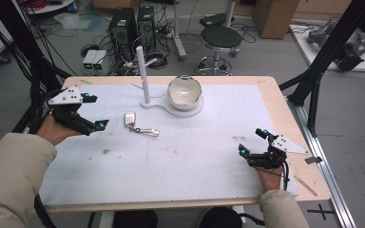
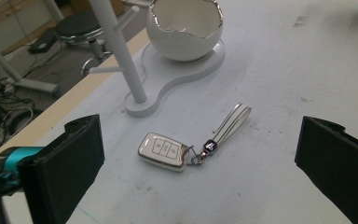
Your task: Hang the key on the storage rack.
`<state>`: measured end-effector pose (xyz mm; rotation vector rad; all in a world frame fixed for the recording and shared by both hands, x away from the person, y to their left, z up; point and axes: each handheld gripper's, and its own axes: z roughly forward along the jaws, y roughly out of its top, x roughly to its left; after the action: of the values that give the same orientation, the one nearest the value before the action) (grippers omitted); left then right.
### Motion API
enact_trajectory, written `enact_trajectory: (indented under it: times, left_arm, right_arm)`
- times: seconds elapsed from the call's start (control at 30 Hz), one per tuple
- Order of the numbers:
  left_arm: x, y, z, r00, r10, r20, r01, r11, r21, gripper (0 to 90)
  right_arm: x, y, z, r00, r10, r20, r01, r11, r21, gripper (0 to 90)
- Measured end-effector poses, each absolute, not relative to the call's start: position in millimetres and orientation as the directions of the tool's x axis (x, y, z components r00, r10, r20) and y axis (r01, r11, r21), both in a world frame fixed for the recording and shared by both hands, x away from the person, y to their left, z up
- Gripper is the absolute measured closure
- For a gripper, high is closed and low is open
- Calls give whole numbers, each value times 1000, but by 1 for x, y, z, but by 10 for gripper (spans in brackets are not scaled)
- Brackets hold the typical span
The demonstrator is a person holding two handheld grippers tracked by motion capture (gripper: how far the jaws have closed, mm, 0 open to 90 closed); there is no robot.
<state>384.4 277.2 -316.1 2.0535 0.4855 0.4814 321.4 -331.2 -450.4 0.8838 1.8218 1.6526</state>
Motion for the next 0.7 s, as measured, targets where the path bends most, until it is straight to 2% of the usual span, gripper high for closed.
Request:
enact_trajectory:
  times: [0.43,0.7]
  left_arm:
    - [417,236,-298,927,334,168,92,-639,763,17]
    - [431,214,-296,947,268,177,66,-702,710,17]
  right_arm:
    - [321,-331,-450,-650,758,50,124,41,991,7]
    - [321,-331,-450,-649,759,48,124,43,991,7]
